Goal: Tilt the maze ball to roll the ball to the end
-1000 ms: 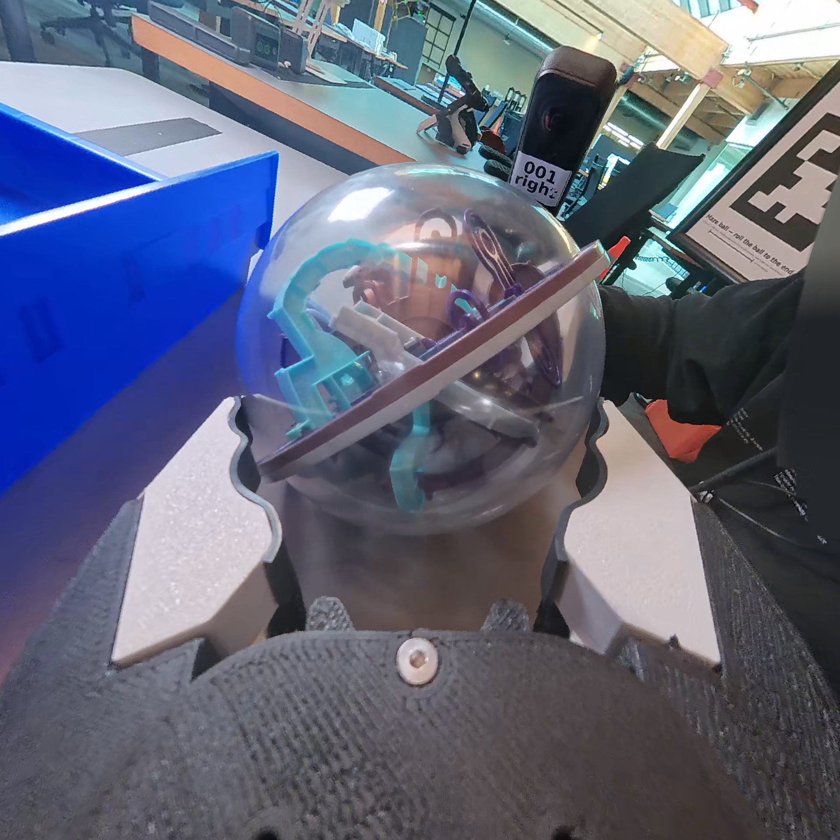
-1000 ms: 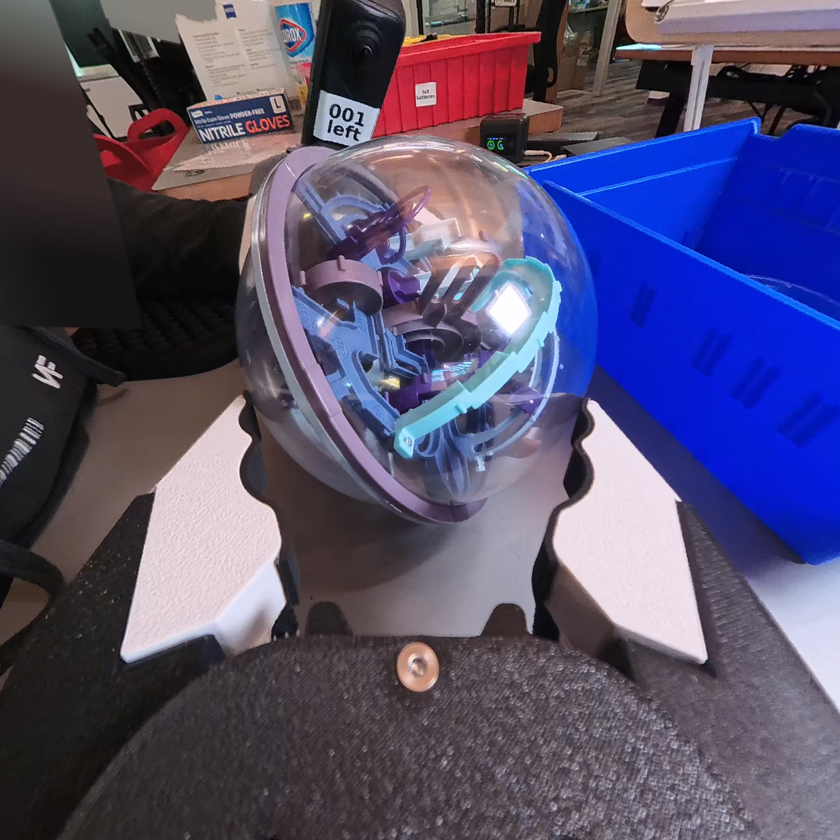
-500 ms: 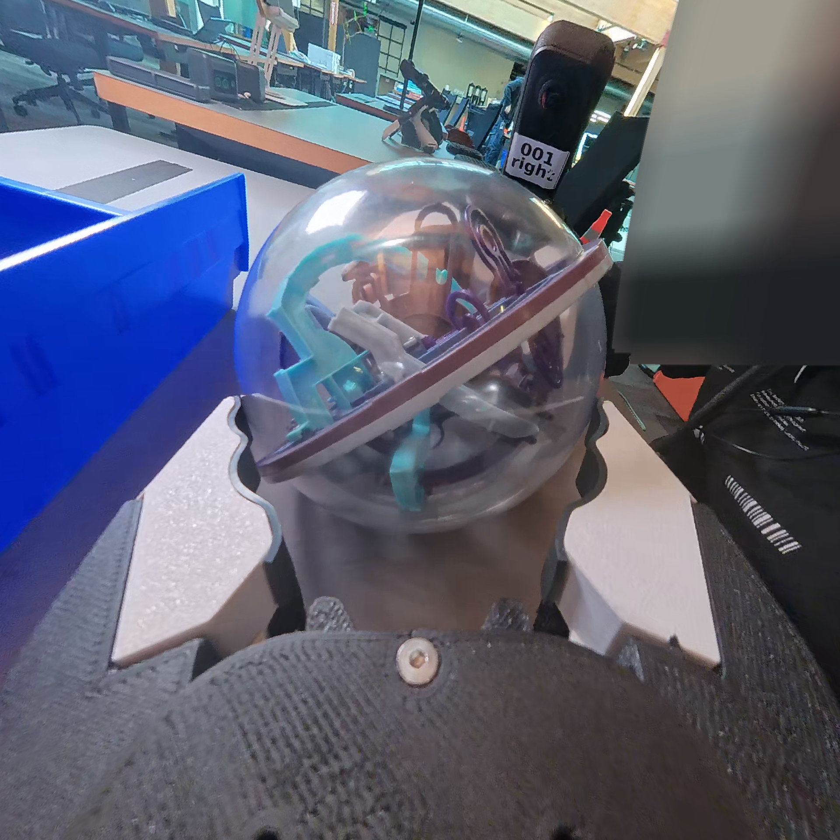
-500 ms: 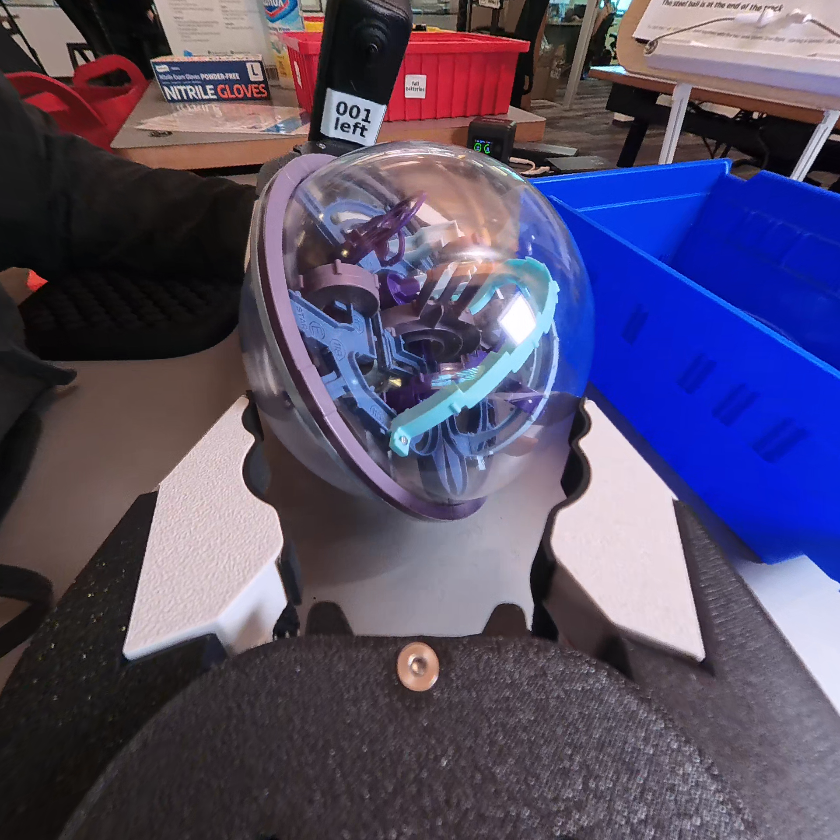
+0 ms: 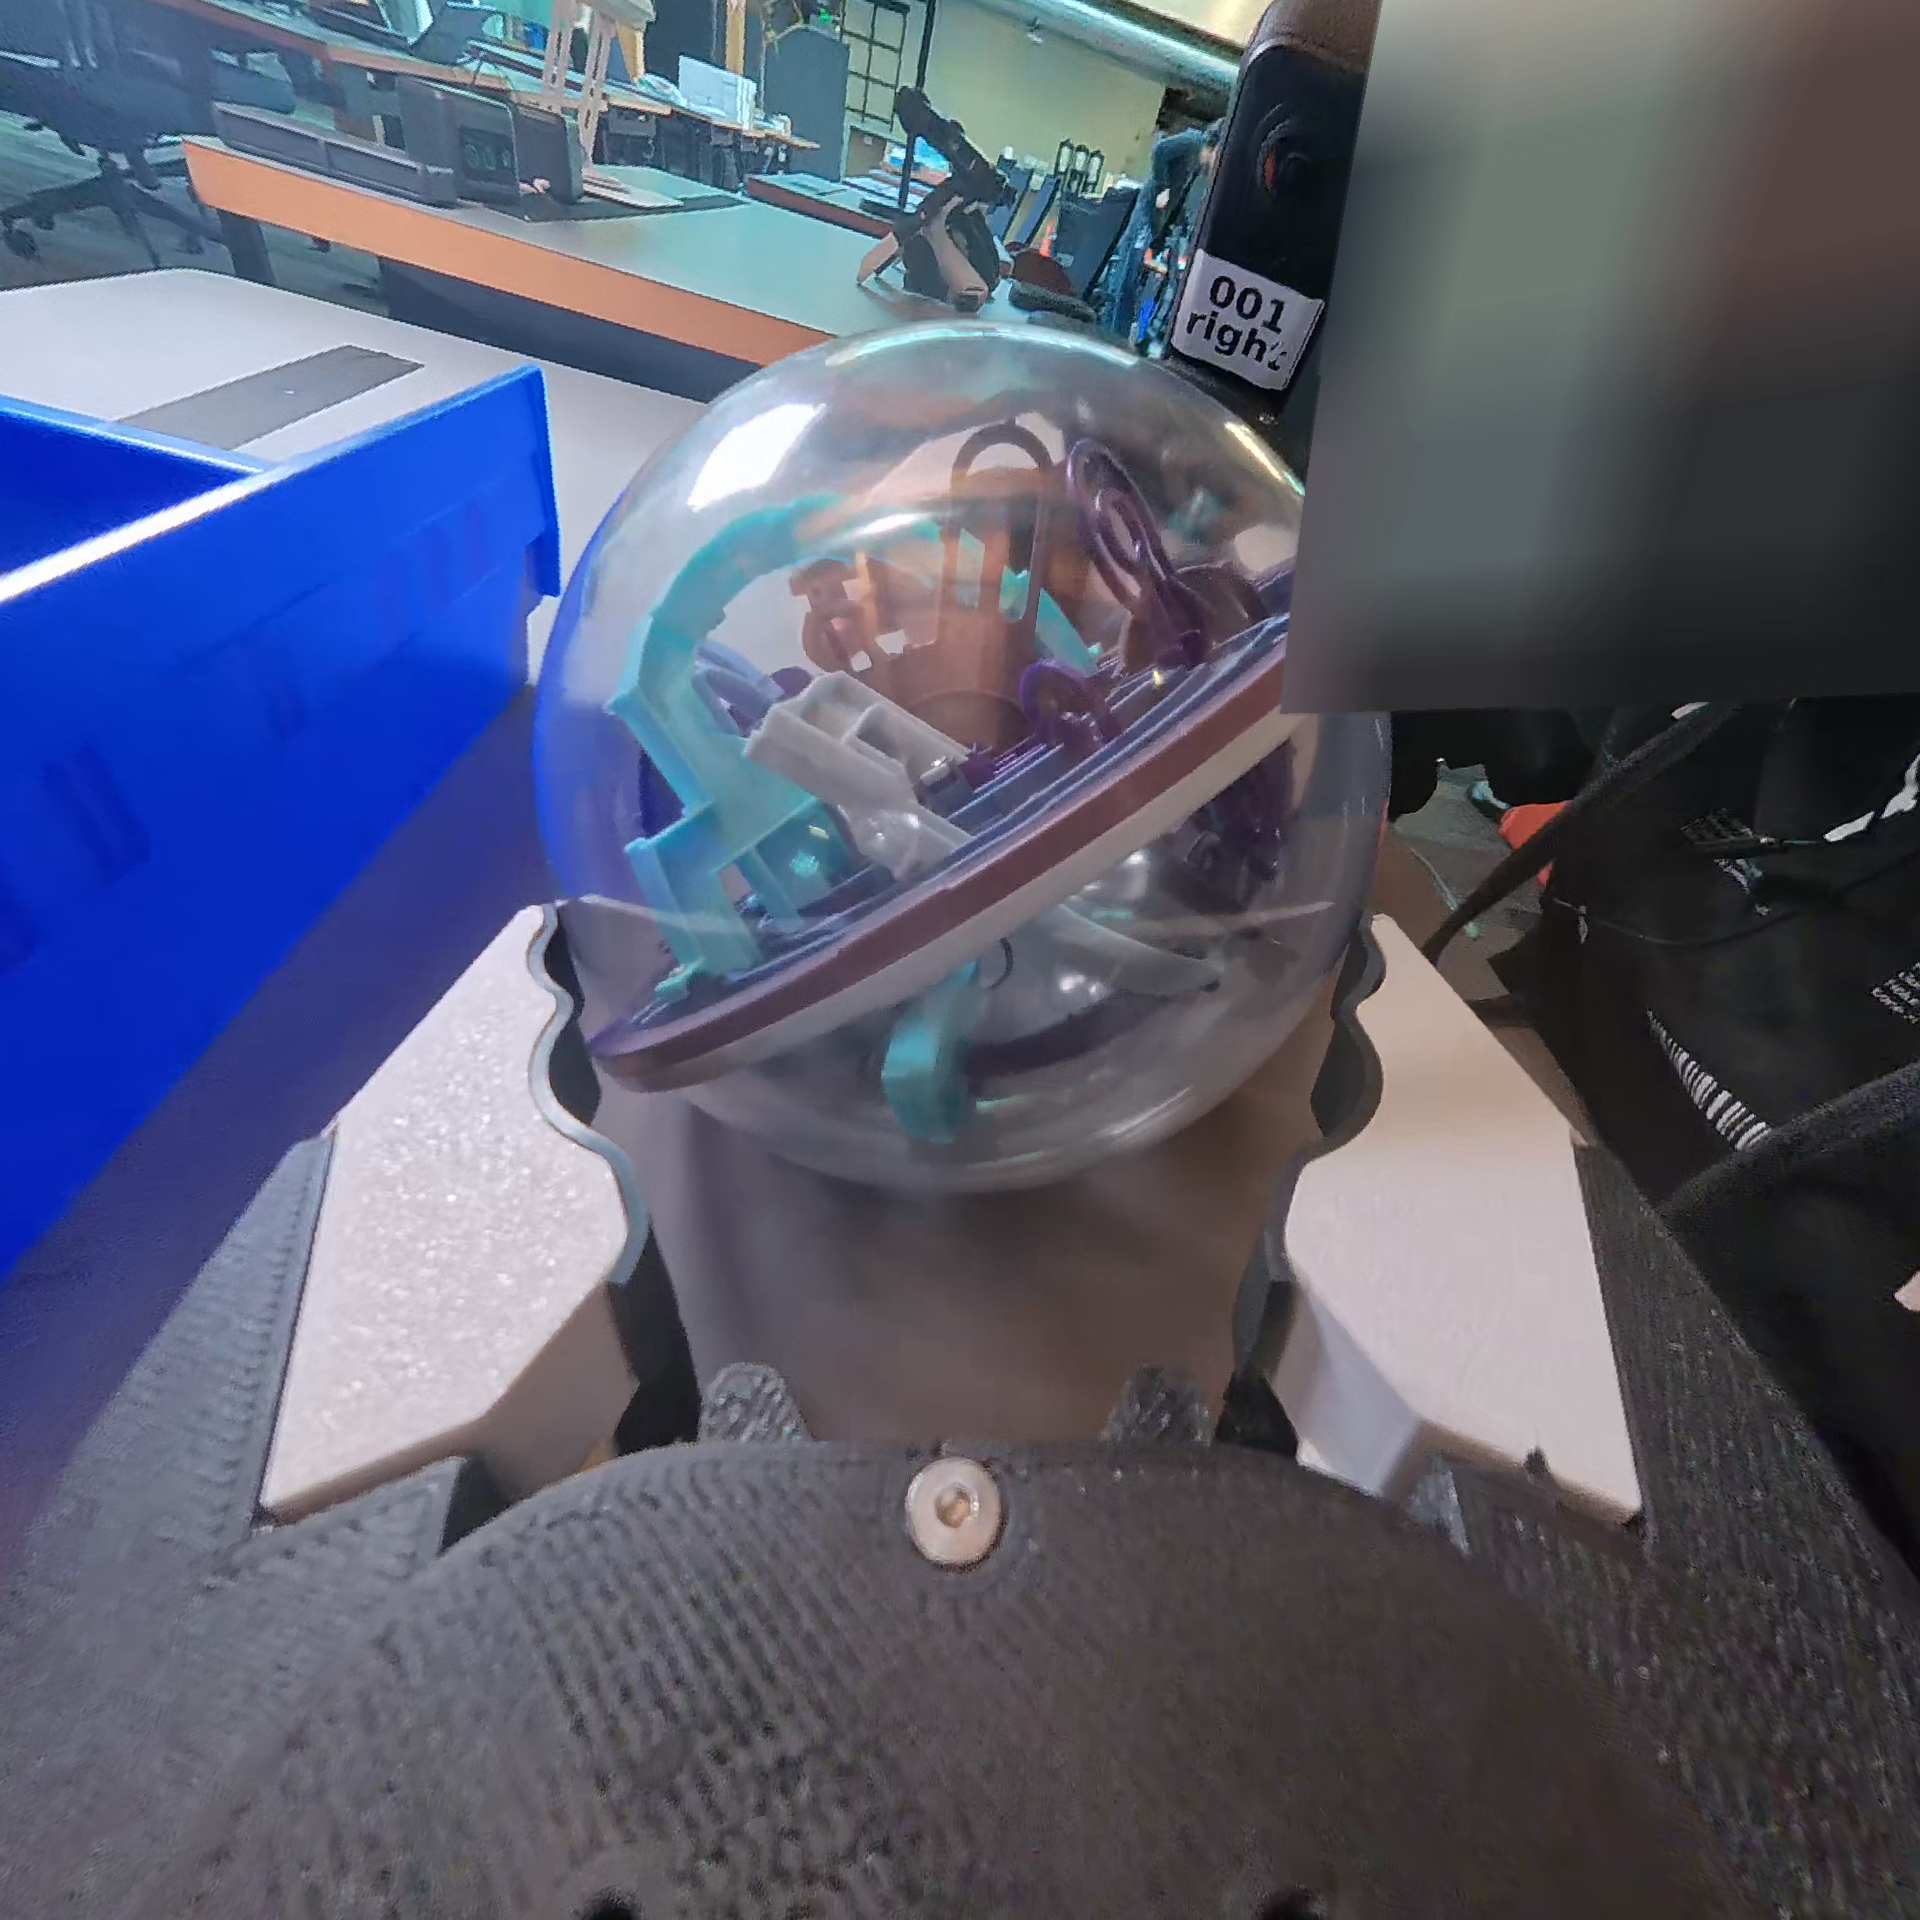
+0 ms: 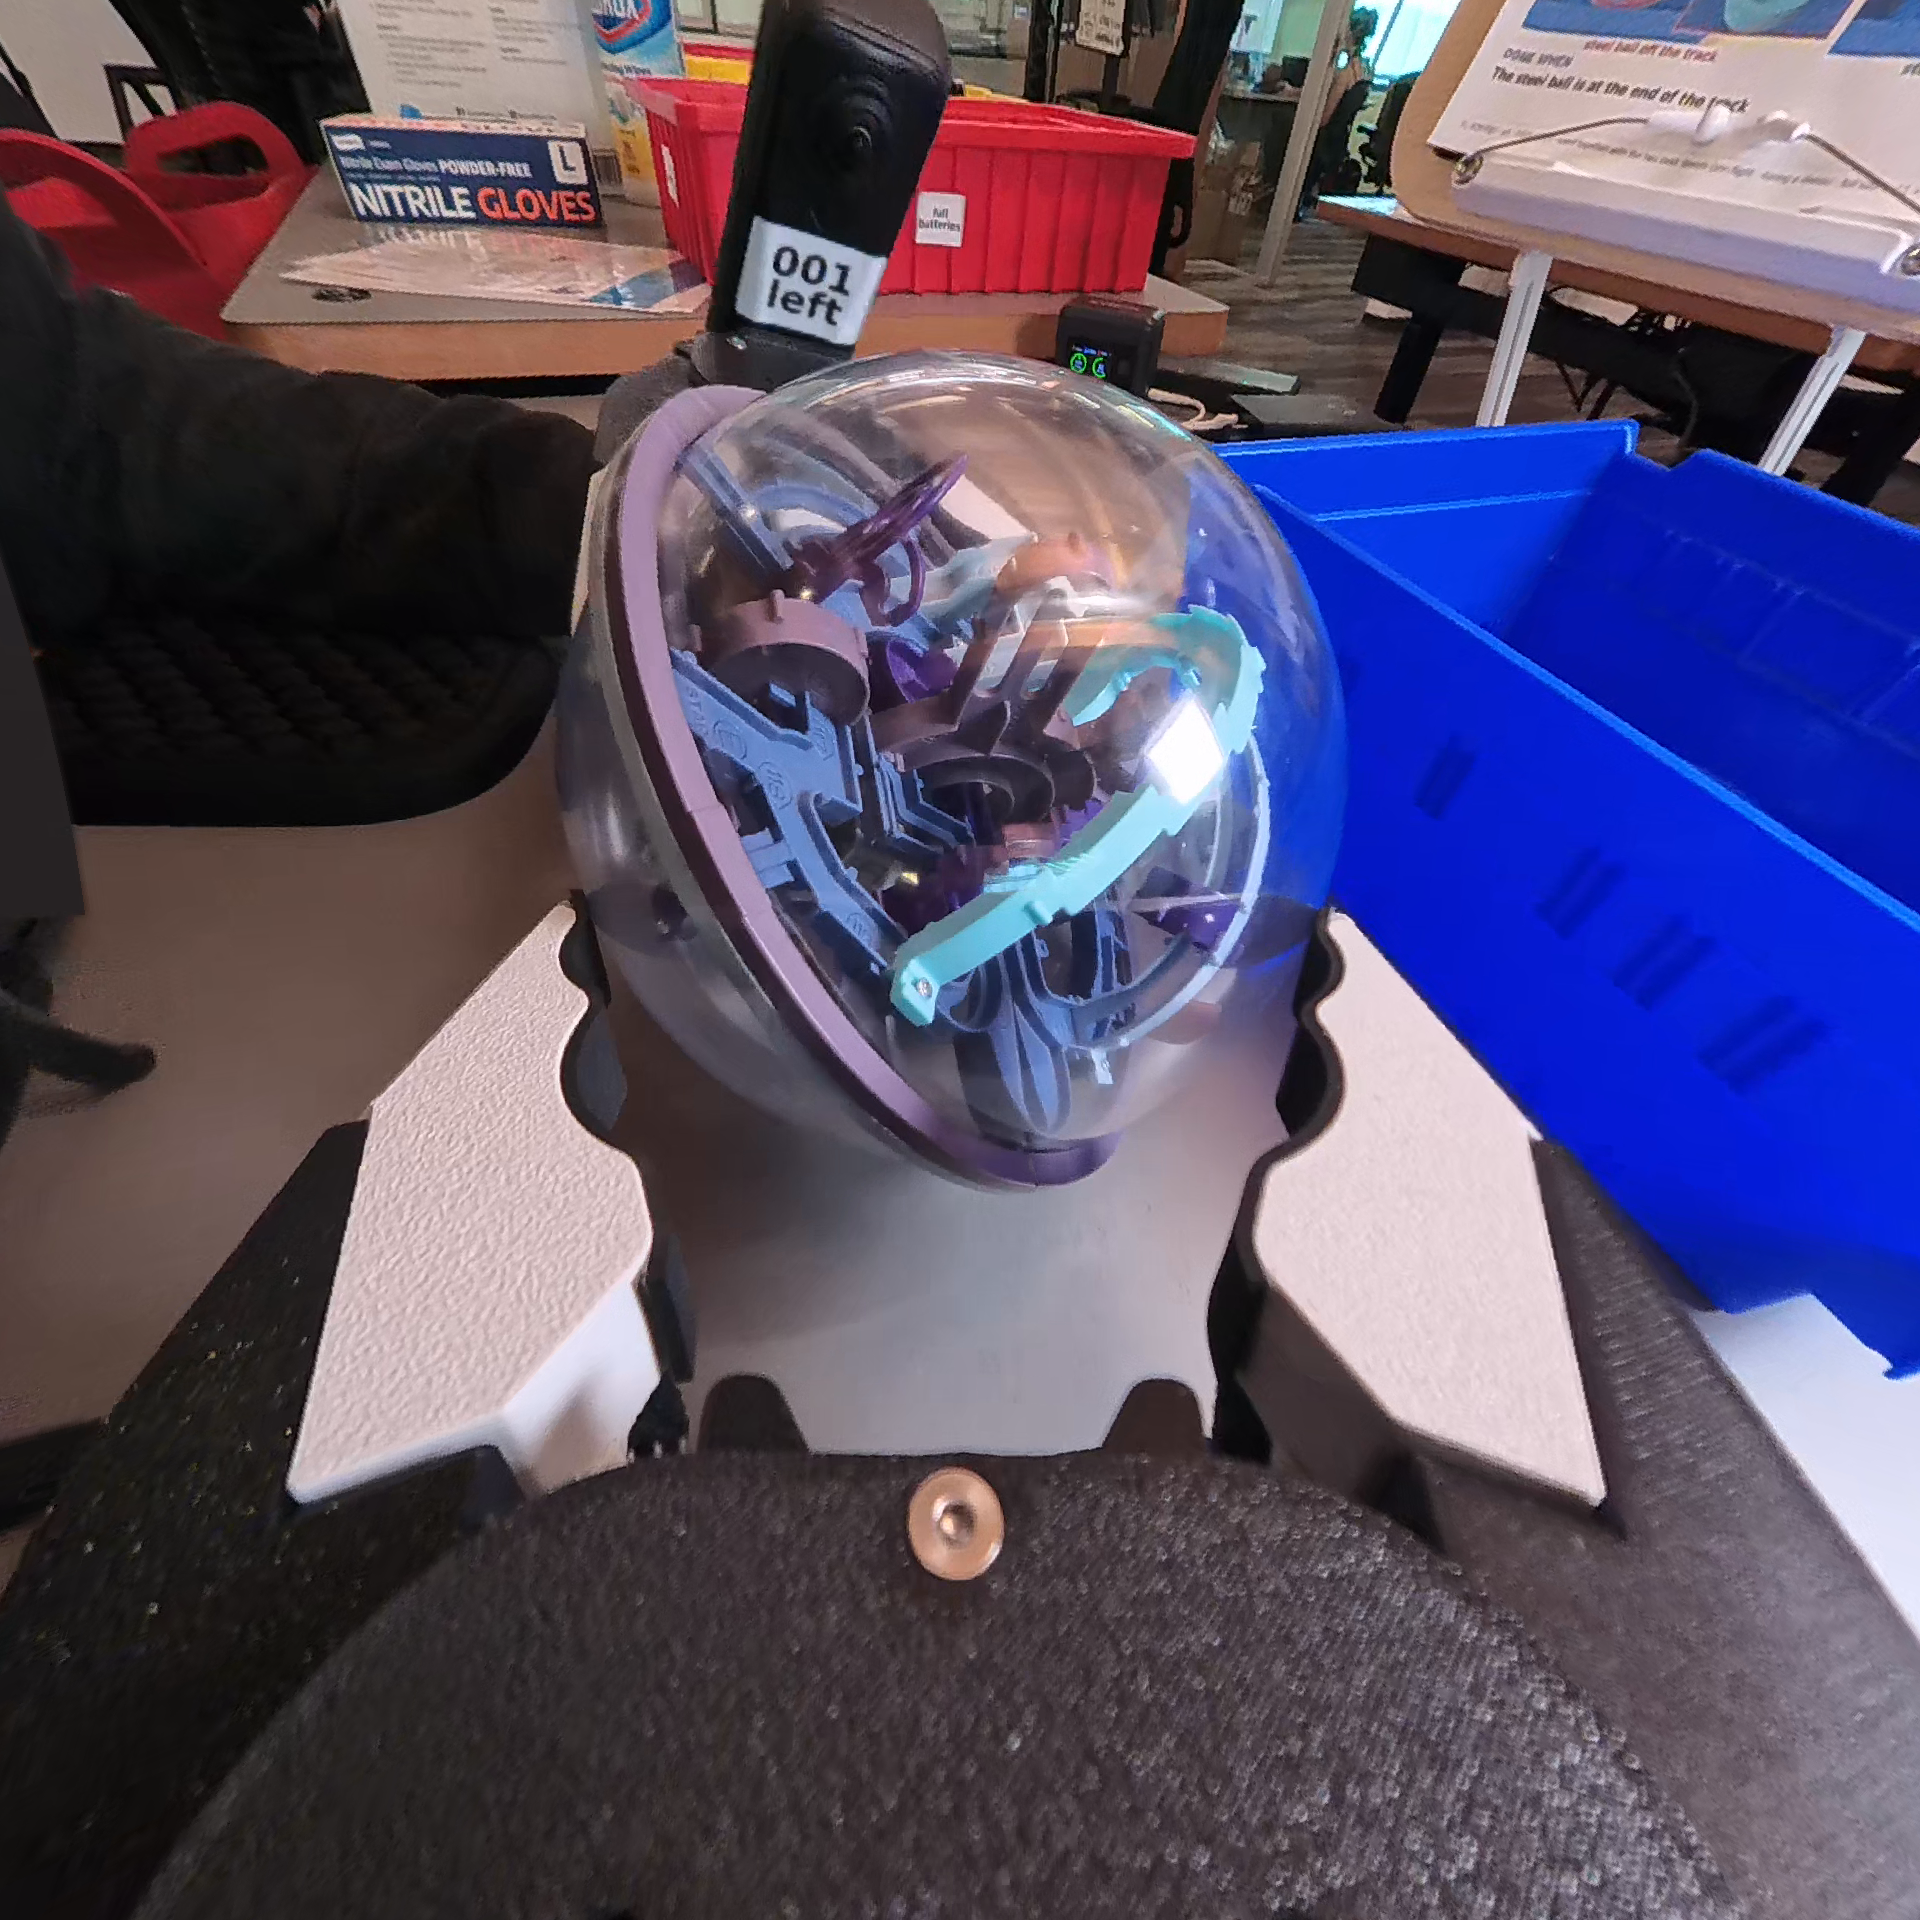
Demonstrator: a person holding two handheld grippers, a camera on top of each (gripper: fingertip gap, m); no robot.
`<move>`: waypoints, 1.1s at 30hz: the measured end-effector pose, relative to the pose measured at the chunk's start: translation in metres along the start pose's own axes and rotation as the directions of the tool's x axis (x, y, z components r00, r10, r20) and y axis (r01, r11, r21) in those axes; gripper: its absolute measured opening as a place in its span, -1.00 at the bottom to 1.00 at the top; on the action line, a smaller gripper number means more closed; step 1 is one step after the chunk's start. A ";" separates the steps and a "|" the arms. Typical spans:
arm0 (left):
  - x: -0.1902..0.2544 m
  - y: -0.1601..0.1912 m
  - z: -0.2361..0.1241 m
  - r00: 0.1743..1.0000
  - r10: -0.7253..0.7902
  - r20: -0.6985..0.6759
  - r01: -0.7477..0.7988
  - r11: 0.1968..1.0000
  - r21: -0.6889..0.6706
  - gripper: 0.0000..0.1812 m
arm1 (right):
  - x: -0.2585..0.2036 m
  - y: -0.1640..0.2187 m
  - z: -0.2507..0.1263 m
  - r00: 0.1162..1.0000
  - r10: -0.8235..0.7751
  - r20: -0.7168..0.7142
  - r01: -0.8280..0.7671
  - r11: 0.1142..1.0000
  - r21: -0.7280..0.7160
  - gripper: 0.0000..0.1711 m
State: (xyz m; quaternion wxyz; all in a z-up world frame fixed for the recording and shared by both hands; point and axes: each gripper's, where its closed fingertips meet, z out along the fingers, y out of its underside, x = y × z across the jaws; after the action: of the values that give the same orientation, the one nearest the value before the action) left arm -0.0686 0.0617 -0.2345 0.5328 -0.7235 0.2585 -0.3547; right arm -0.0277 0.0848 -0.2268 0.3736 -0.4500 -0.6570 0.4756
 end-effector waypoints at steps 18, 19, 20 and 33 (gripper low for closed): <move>0.000 -0.031 -0.006 0.954 0.191 0.231 -0.195 0.981 -0.007 0.60 | -0.003 -0.010 0.010 1.000 0.023 -0.021 -0.022 0.999 0.043 0.44; 0.000 -0.031 -0.008 0.956 0.189 0.225 -0.195 0.981 0.005 0.60 | -0.004 -0.010 0.010 1.000 0.020 -0.018 -0.019 0.999 0.045 0.44; 0.001 -0.030 -0.009 0.957 0.190 0.220 -0.197 0.980 0.011 0.60 | -0.005 -0.010 0.010 1.000 0.019 -0.014 -0.018 0.999 0.046 0.44; 0.000 -0.024 -0.026 0.973 0.169 0.159 -0.180 0.982 0.055 0.53 | 0.000 0.010 0.021 0.998 -0.056 -0.009 0.055 0.998 -0.036 0.49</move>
State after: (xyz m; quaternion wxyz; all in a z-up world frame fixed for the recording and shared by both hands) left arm -0.0892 0.0538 -0.2070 0.6050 -0.7042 0.2669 -0.2583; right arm -0.0450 0.0800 -0.2424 0.3820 -0.4405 -0.6758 0.4509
